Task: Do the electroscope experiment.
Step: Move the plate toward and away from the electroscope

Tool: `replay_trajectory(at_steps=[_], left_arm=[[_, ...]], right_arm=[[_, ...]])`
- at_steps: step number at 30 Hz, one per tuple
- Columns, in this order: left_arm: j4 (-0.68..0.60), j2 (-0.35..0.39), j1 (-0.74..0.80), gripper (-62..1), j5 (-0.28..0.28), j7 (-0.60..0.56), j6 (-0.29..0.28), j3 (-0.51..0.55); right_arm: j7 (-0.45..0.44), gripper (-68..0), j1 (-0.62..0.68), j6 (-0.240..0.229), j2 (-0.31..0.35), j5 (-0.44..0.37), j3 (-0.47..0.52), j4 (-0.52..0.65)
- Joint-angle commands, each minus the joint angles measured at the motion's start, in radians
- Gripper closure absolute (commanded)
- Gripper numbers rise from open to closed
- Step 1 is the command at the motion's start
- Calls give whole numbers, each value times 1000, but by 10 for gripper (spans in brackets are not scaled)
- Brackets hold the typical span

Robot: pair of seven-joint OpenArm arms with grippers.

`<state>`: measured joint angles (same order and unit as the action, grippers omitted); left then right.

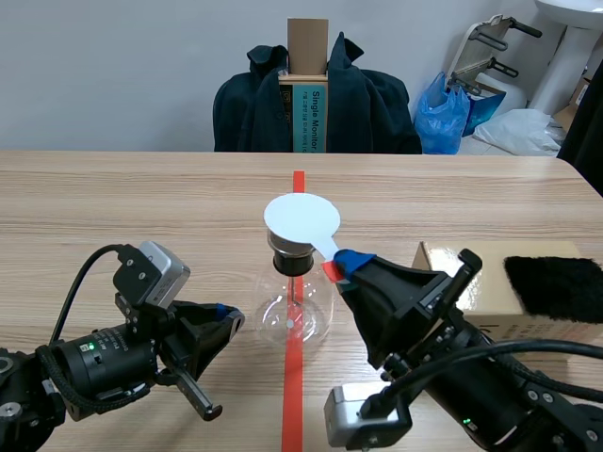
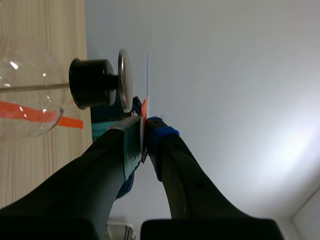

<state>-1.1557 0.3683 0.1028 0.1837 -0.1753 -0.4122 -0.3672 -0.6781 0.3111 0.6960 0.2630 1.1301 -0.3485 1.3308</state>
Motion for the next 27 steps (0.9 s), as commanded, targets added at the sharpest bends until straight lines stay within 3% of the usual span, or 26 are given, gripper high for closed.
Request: replay_trajectory(at_steps=[1,9,15,20,27], left_arm=[[-19,-5,-3,-32,10,-16,-1,6],[-19,-5,-3,-32,10,-16,-1,6],[-19,-5,-3,-32,10,-16,-1,6],[-19,-5,-3,-32,10,-16,-1,6],[-19,-5,-3,-32,10,-16,-1,6]], right_arm=[[29,-8,-9,13,11,-7,7,24],[229,-8,-9,13,11,-8,7,24],[319,-8,-9,13,11,-8,7,24],[320,-8,-9,13,11,-8,7,24],[228,-8,-9,14,11,-8,7,24]])
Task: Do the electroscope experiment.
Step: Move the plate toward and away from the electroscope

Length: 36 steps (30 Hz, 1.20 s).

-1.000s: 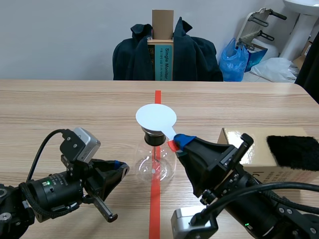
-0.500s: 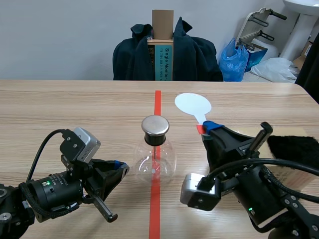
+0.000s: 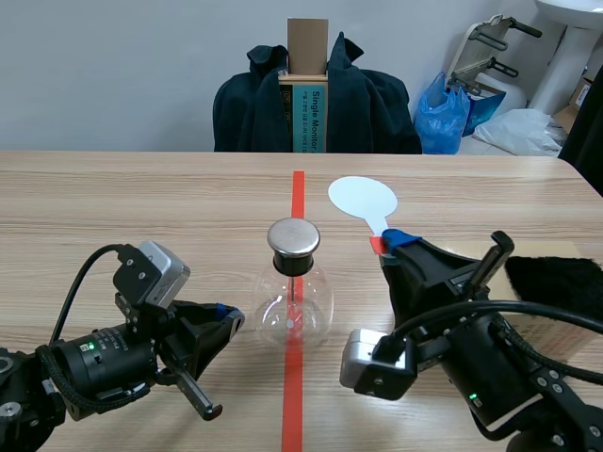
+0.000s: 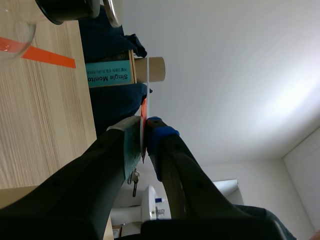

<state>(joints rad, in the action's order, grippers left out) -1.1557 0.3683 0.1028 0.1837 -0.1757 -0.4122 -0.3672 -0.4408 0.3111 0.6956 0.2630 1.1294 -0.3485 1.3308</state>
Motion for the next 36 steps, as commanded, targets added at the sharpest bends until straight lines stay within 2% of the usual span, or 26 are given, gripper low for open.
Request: replay_trajectory(at_steps=[1,17,30,36], left_arm=[[-19,-5,-3,-32,10,-16,-1,6],[-19,-5,-3,-32,10,-16,-1,6],[-19,-5,-3,-32,10,-16,-1,6],[-19,-5,-3,-32,10,-16,-1,6]], right_arm=[[-23,-8,-9,14,11,-7,7,24],[-229,-8,-9,14,11,-7,7,24],[-307,-8,-9,14,11,-7,7,24],[-291,-8,-9,14,11,-7,7,24]])
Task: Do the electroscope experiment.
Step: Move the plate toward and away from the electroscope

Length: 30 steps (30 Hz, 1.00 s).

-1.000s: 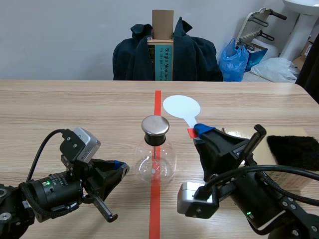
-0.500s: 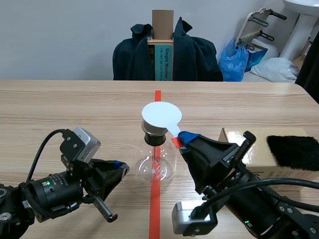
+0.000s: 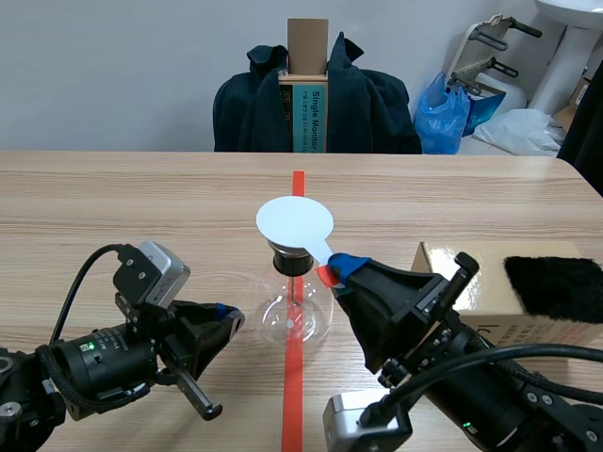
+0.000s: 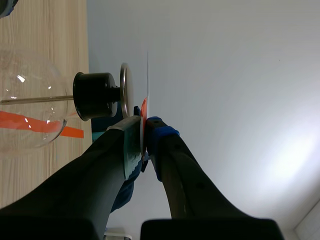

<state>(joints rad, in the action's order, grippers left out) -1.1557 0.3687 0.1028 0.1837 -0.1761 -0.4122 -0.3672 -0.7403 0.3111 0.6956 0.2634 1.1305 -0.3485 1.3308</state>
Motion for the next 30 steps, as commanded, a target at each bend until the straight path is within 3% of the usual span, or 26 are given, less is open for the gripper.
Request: replay_trajectory(at_steps=[1,6,11,18,24,30], left_arm=[[-19,-5,-3,-32,10,-16,-1,6],[-19,-5,-3,-32,10,-16,-1,6],[-19,-5,-3,-32,10,-15,-1,6],[-19,-5,-3,-32,10,-15,-1,6],[-20,-5,-3,-32,10,-15,-1,9],[-86,46,51,-32,14,-8,-1,19]], right_arm=[[22,-8,-9,14,11,-8,7,24],[97,-8,-6,17,11,-37,7,26],[245,-8,18,74,11,-66,9,58],[443,-8,157,87,11,-65,55,261],[481,-8,319,87,11,-69,156,476],[491,-9,449,87,11,-86,254,600]])
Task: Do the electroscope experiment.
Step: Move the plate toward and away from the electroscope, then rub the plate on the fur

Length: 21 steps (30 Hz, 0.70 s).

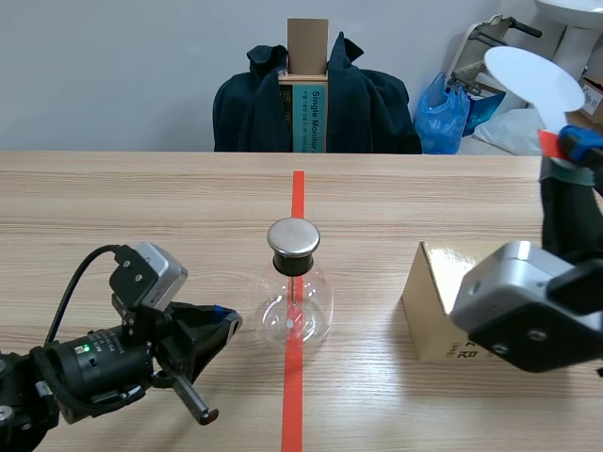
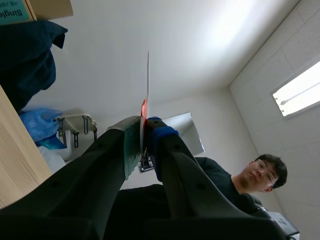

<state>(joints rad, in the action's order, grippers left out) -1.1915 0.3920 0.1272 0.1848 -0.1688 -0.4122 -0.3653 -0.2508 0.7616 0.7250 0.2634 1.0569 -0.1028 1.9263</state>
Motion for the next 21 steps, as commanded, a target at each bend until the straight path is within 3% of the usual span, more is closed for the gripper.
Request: replay_trajectory(at_steps=[1,10,17,19,21], left_arm=[[-77,36,51,-32,13,-15,-1,28],[-422,192,407,-32,74,-15,-2,248],[-584,210,594,-52,61,-14,-31,407],[-603,210,618,-194,58,-14,-66,428],[-613,210,624,-438,58,-15,-107,441]], right_arm=[[2,-9,17,58,11,-18,23,15],[-2,-9,133,58,11,-102,151,42],[-3,-9,153,58,11,-177,244,42],[-3,-9,153,58,11,-198,267,42],[-7,-9,153,58,11,-212,290,39]])
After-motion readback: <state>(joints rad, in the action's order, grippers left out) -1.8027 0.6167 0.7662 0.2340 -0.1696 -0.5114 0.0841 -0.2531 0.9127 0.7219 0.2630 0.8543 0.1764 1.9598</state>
